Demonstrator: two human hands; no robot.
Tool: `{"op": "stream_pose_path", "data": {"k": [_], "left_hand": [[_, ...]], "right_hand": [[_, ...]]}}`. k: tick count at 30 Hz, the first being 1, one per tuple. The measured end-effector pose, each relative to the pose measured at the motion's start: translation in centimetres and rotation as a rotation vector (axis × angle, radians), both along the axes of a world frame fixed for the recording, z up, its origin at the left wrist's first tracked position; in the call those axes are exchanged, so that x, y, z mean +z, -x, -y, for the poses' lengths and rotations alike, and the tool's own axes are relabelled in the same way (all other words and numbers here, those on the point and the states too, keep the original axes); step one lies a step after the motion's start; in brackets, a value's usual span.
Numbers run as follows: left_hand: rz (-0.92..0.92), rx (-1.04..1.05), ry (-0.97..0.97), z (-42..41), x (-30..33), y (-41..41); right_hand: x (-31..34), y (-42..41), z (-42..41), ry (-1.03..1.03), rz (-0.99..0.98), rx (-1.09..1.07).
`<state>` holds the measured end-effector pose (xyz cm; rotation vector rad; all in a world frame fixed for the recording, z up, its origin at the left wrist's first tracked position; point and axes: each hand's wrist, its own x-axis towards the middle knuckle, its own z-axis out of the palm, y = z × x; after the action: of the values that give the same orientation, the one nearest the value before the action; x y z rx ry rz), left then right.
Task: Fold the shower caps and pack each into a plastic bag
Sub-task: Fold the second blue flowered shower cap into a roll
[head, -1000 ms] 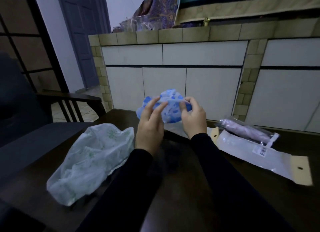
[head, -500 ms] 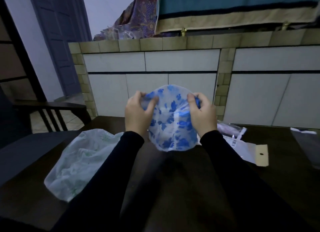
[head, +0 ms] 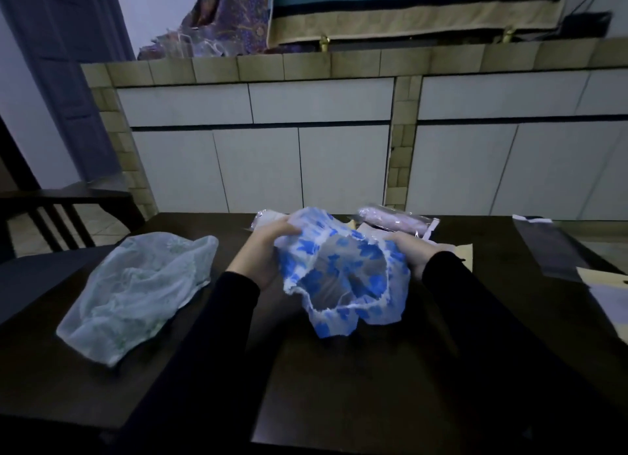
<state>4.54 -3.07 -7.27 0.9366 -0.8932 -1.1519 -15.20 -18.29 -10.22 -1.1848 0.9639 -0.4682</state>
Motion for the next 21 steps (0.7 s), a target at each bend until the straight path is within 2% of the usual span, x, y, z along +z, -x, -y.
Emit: {"op": "stream_pose_path", "data": {"k": [2,4,5,7,9,11,12,14,15,18,21], "left_hand": [[0.048,0.036,-0.014,0.3,-0.8,0.1],[0.241,0.184,-0.078,1.0,-1.4,-0.2],[0.396,0.245,-0.111,1.3,-1.5,-0.4],[0.649,0.285,-0.125,2.0,-1.2,-0.5],[0.783,0.27,-0.085,2.2,-0.5,0.1],[0.865,0.325,-0.021,2.5,0.0,0.9],[0.856,0.372,-0.002,2.7,-0.1,1.0],[0.708,0.429,-0.055,3.3,-0.9,0.4],[0.615,0.397,-0.123,3.3,-1.2,-0.1],[0.349,0.115,-0.311,2.8,-3.0,-1.6],[0.358,0.003,-0.235,2.3,-3.8,-1.6]], "right_hand": [[0.0,-0.1,-0.6,0.115,-0.215,0.058],[0.5,-0.7,-1.1,0.398,-0.375,0.165],[1.1,-1.2,-1.6,0.508,-0.353,0.205],[2.0,-2.2,-2.4,0.646,-0.171,0.248],[2.5,-3.4,-3.2,0.783,-0.06,0.275],[2.1,-4.4,-3.4,0.882,-0.08,0.226],[1.7,-4.7,-3.3,0.91,-0.076,0.172],[0.5,-4.8,-2.7,0.923,-0.044,0.011],[0.1,-4.6,-2.4,0.929,-0.04,-0.081],[-1.1,-3.8,-1.3,0.859,-0.036,-0.301],[-1.5,-3.2,-0.7,0.765,-0.017,-0.306]]}}
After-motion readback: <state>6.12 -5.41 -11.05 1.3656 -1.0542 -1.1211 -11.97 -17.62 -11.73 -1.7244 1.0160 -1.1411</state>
